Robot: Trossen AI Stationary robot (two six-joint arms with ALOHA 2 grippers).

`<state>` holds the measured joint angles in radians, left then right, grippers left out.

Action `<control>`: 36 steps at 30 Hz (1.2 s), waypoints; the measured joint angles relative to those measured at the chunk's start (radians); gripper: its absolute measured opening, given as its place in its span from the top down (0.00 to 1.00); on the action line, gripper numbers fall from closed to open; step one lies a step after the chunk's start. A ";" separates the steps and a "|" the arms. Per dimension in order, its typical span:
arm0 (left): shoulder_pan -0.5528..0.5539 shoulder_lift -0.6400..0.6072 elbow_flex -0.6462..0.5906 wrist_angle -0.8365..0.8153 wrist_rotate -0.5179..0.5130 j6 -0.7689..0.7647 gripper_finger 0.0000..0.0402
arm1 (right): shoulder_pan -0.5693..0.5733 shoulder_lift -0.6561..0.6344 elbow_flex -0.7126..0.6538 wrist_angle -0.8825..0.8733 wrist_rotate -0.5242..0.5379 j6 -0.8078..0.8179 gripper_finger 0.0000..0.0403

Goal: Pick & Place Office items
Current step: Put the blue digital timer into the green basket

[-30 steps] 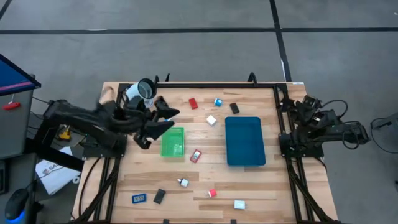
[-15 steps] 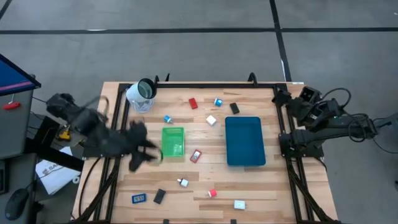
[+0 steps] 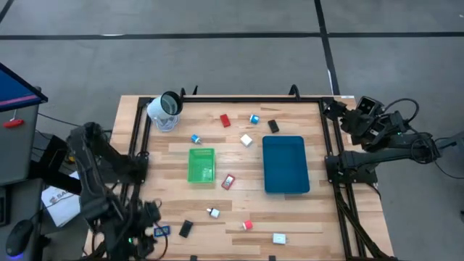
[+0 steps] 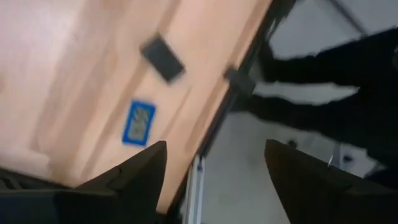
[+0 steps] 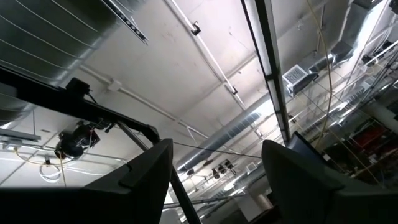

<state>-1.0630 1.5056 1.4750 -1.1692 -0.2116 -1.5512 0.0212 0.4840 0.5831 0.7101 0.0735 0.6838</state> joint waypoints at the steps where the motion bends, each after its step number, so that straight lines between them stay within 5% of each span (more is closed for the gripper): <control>1: -0.005 0.024 0.000 0.007 0.023 0.000 0.31 | 0.000 0.000 0.000 0.000 0.000 0.000 0.41; 6: -0.017 0.162 0.000 -0.015 0.091 0.063 0.29 | 0.023 -0.001 0.000 0.005 0.001 -0.009 0.41; 15: 0.006 0.329 -0.064 0.046 0.045 0.156 0.27 | 0.059 -0.001 0.000 0.045 0.005 -0.022 0.41; 36: 0.035 0.124 -0.553 0.480 0.108 0.243 0.26 | 0.140 0.002 0.076 0.011 0.005 -0.135 0.41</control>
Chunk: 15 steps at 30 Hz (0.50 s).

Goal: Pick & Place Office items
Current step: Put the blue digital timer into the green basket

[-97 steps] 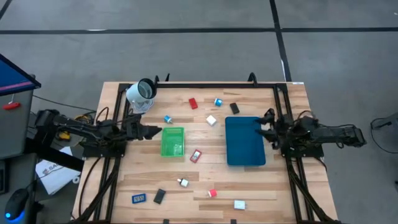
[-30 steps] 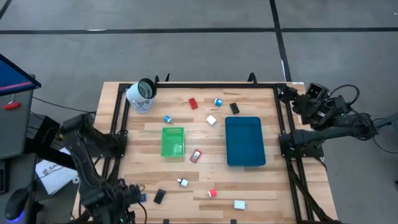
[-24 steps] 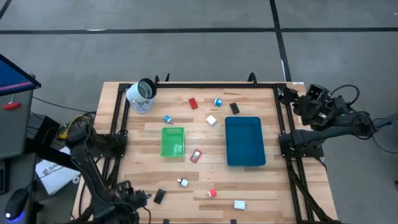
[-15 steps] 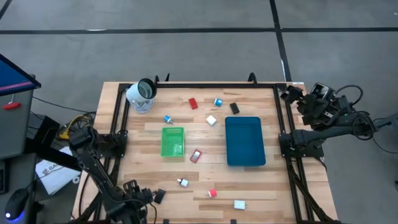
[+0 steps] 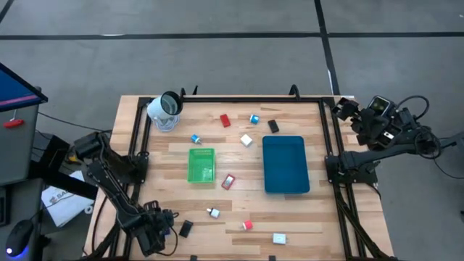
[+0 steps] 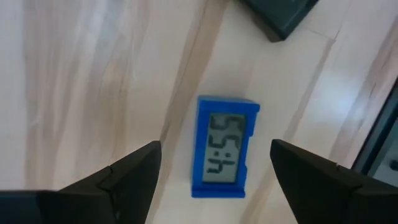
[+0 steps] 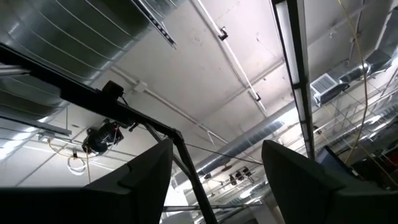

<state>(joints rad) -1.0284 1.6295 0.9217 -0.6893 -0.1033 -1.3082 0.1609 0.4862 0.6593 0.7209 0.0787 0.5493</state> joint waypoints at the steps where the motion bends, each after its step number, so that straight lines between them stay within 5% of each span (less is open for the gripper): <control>1: 0.000 0.000 -0.005 0.009 0.000 0.001 0.26 | 0.007 0.000 0.005 -0.007 0.000 -0.009 0.41; 15: 0.042 0.113 0.001 0.119 0.013 0.043 0.35 | 0.068 0.072 0.047 -0.011 0.008 -0.063 0.41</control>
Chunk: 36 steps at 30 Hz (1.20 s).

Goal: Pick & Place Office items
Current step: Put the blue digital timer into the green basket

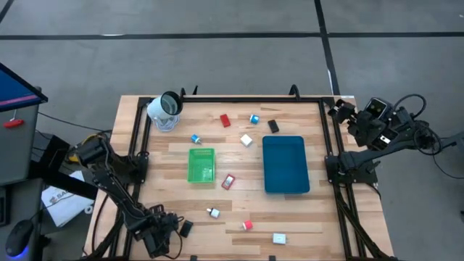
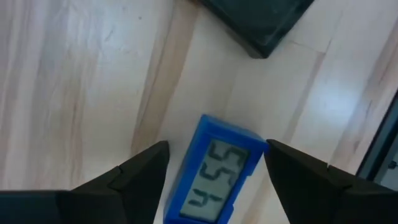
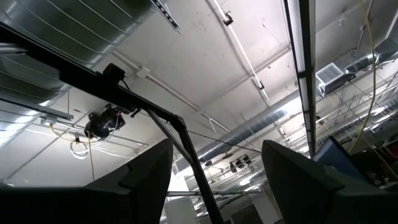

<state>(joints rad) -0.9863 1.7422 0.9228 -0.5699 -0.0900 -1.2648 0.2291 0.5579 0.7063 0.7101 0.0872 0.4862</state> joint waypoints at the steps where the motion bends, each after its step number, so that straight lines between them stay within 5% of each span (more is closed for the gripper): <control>1: 0.005 0.009 0.000 -0.004 0.003 -0.003 0.37 | 0.000 0.000 0.001 0.001 0.000 0.000 0.41; 12: 0.010 -0.002 -0.005 -0.009 -0.025 -0.008 0.64 | 0.000 -0.003 0.002 0.009 0.000 0.001 0.41; 22: 0.080 -0.084 -0.009 -0.022 -0.204 -0.016 0.61 | 0.000 -0.002 0.002 0.008 0.000 0.003 0.41; 36: 0.590 -0.312 -0.006 0.030 -0.351 0.637 0.62 | 0.001 -0.002 0.002 0.036 -0.004 0.003 0.41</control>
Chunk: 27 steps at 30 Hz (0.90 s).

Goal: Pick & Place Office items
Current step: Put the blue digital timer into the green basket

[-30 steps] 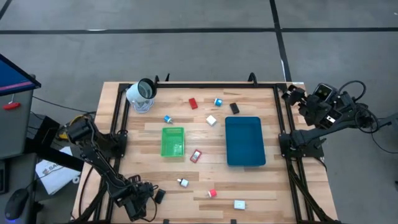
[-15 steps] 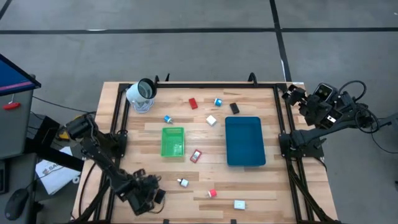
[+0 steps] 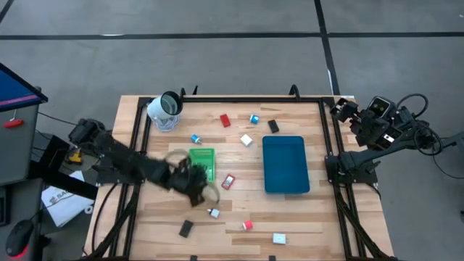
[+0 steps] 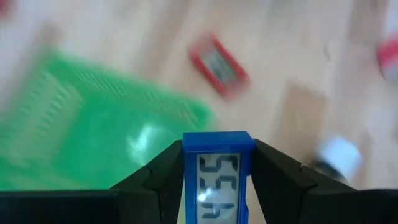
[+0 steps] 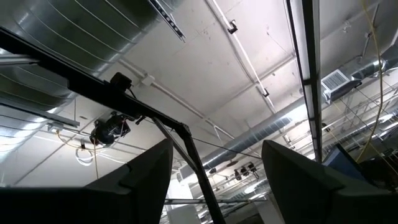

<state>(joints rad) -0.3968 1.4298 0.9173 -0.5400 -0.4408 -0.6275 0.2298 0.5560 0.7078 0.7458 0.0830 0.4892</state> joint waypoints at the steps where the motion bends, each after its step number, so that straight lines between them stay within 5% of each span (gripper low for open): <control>1: 0.038 -0.015 0.000 0.004 0.000 0.058 0.62 | 0.000 0.000 0.000 0.001 0.000 0.000 0.41; 12: 0.363 -0.063 0.018 0.022 0.211 0.602 0.61 | 0.000 0.000 0.000 0.007 0.000 -0.012 0.41; 27: 0.423 0.110 0.019 -0.021 0.336 0.700 0.60 | 0.000 0.000 0.000 0.011 -0.004 -0.029 0.41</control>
<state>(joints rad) 0.0262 1.5394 0.9360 -0.5605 -0.1049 0.0725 0.2295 0.5560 0.7078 0.7563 0.0788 0.4603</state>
